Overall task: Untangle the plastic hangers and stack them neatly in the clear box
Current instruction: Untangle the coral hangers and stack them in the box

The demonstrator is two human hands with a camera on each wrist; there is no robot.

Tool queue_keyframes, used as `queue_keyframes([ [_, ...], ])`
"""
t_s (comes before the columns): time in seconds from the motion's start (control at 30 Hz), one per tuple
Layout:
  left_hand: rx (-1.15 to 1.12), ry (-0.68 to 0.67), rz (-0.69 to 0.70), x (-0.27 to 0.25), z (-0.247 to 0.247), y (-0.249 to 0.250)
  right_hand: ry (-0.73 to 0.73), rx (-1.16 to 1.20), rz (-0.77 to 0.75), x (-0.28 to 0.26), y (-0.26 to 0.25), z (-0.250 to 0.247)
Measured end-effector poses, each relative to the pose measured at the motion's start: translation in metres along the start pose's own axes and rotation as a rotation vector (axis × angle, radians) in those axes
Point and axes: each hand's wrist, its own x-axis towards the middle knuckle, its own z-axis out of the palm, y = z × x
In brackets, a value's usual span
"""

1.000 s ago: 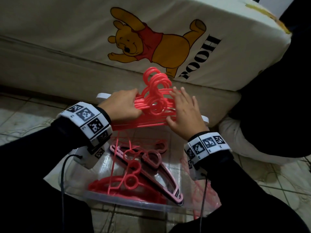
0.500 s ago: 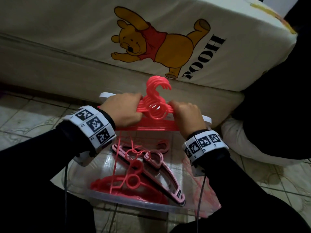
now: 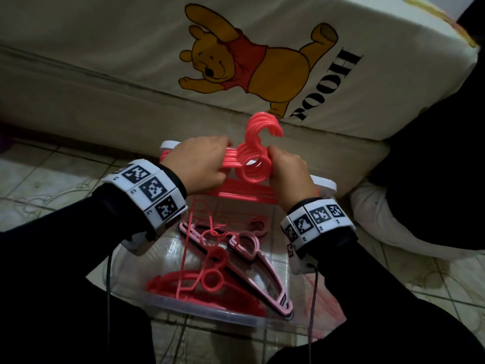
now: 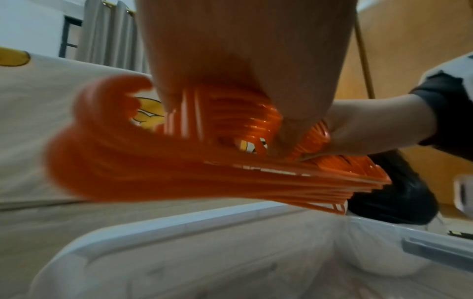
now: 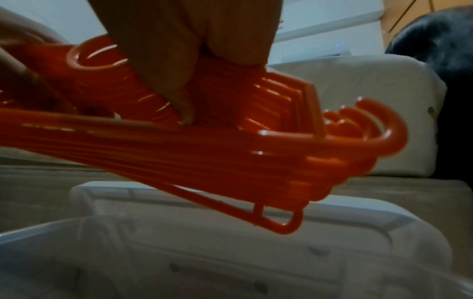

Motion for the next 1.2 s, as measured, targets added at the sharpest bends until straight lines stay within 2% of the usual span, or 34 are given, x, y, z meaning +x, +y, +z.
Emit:
queue_keyframes([
  [0.13,0.092,-0.022,-0.052,0.002,-0.001,-0.007,-0.104,0.105,-0.043,0.0,0.0,0.002],
  [0.2,0.099,-0.006,-0.071,0.003,-0.006,-0.015,-0.104,0.139,-0.047,-0.003,0.004,-0.002],
  [0.33,0.065,0.03,-0.149,0.005,-0.015,-0.031,0.242,0.09,-0.151,-0.018,0.004,-0.013],
  [0.37,0.059,0.028,-0.151,0.005,-0.016,-0.033,0.265,0.058,-0.189,-0.021,0.003,-0.014],
  [0.4,0.053,0.023,-0.148,0.006,-0.016,-0.033,0.223,0.029,-0.214,-0.025,0.001,-0.011],
  [0.5,0.057,0.0,-0.116,0.006,-0.016,-0.032,-0.178,-0.059,-0.245,-0.038,-0.007,0.011],
  [0.57,0.114,-0.023,-0.089,0.006,-0.014,-0.031,-0.346,-0.126,-0.295,-0.043,-0.012,0.033],
  [0.67,0.225,-0.073,-0.038,0.006,-0.01,-0.031,-0.419,-0.169,-0.368,-0.046,-0.018,0.059],
  [0.8,0.243,-0.094,-0.016,0.005,-0.008,-0.035,-0.532,-0.303,-0.468,-0.053,-0.015,0.093],
  [0.87,0.217,-0.101,-0.003,0.005,-0.008,-0.036,-0.614,-0.26,-0.367,-0.055,-0.012,0.107],
  [1.03,0.001,-0.086,-0.039,0.007,-0.013,-0.032,-0.677,-0.077,0.063,-0.053,0.0,0.145],
  [1.13,-0.145,-0.028,-0.082,0.01,-0.015,-0.032,-0.79,-0.026,0.206,-0.04,-0.001,0.164],
  [1.2,-0.205,0.014,-0.111,0.012,-0.017,-0.033,-0.799,0.01,0.223,-0.039,0.001,0.173],
])
